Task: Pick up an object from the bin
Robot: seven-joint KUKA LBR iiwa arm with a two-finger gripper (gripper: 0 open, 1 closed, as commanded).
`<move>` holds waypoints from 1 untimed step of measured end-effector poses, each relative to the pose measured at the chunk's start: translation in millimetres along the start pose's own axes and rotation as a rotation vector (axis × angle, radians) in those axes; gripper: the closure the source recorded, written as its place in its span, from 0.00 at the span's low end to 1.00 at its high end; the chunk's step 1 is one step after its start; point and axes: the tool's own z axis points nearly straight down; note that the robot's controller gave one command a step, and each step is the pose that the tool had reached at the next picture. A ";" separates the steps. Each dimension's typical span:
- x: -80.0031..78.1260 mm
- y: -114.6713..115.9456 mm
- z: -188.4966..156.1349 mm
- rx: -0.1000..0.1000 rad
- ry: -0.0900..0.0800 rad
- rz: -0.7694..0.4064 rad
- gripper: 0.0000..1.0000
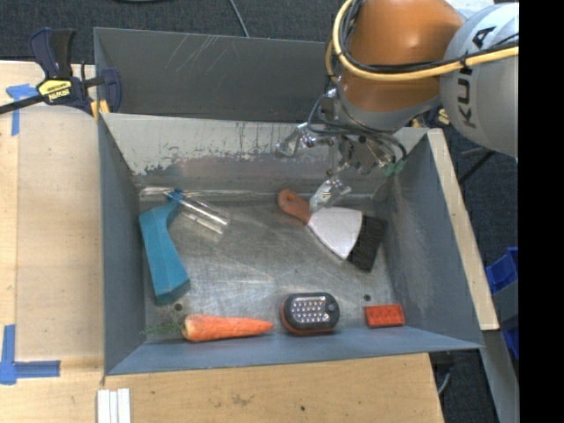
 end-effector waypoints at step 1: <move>2.7 -12.8 7.1 0.000 -0.001 -0.035 0.00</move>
Offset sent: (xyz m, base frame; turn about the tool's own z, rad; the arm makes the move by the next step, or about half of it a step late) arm 0.0039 -0.0118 -0.0816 -0.1097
